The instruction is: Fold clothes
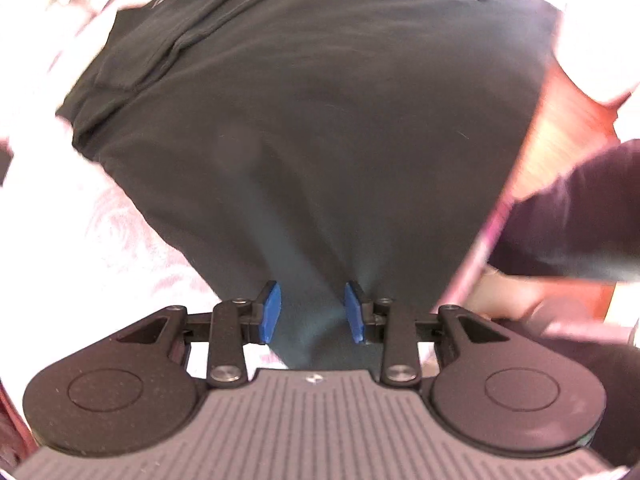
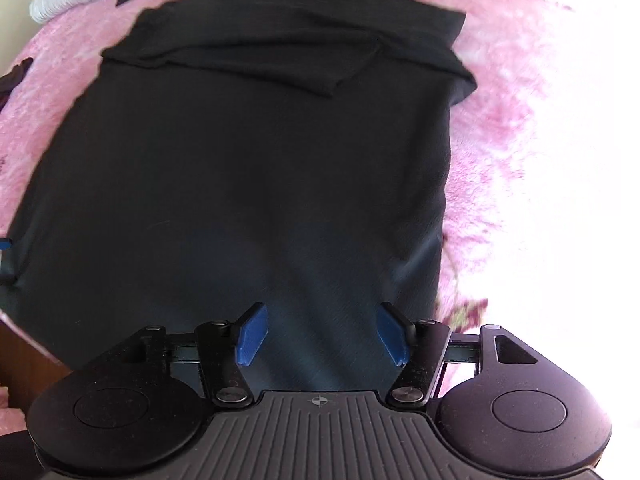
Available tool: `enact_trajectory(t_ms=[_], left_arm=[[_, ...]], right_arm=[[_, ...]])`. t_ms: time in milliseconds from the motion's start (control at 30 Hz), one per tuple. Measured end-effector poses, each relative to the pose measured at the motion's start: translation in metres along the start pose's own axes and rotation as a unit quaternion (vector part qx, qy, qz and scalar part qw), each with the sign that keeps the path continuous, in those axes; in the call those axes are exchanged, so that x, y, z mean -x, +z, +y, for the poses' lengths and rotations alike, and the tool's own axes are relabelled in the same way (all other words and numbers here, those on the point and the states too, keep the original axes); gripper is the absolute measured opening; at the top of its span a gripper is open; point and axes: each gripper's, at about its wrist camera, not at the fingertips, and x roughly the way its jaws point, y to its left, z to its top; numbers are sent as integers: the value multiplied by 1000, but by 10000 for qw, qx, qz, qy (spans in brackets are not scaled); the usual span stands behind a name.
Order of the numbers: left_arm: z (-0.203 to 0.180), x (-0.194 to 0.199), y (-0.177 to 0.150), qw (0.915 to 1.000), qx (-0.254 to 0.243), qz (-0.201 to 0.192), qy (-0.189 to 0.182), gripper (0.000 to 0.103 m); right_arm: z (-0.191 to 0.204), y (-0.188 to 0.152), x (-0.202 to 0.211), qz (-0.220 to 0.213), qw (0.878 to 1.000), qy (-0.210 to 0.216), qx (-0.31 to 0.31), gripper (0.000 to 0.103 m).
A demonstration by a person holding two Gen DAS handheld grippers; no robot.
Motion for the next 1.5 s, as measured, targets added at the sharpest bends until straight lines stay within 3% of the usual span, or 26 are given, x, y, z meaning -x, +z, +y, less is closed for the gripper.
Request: enact_trajectory(t_ms=[133, 367, 533, 700, 833, 900, 967, 1033, 1167, 1267, 1400, 1467, 1500], left_arm=[[-26, 8, -17, 9966, -755, -255, 206, 41], [-56, -4, -32, 9861, -1608, -240, 358, 43], [-57, -16, -27, 9813, -1872, -167, 426, 44], [-34, -18, -13, 9859, -1637, -46, 343, 42], [-20, -25, -6, 9819, -1840, 36, 454, 41], [-17, -26, -3, 9801, -1943, 56, 399, 28], [-18, -18, -1, 9822, -1844, 12, 371, 10], [-18, -10, 0, 9844, -1727, -37, 345, 9], [4, 14, 6, 9978, -603, -233, 168, 8], [28, 29, 12, 9987, 327, -398, 45, 8], [40, 39, 18, 9972, 590, -449, -5, 7], [40, 43, 17, 9977, 530, -433, 20, 7], [40, 45, 16, 9979, 493, -424, 35, 7]], right_arm=[[26, -21, 17, -31, 9998, -40, 178, 64], [46, -41, 14, 165, 9992, 102, 344, 64], [55, -46, 13, 104, 9979, 168, 614, 64], [64, -52, 19, -61, 9930, 241, 1151, 64], [66, -64, 17, -98, 9903, 268, 1360, 64], [65, -72, 23, -127, 9893, 248, 1430, 64], [67, -82, 25, -213, 9854, 155, 1683, 64], [75, -90, 19, -317, 9768, 94, 2115, 64], [96, -106, 13, -581, 9581, 157, 2801, 64], [118, -112, 7, -877, 9447, 284, 3146, 64], [150, -109, -11, -1401, 9180, 461, 3682, 64], [163, -107, -22, -1583, 9069, 268, 3896, 64], [158, -105, -25, -1591, 9089, 44, 3853, 64]])
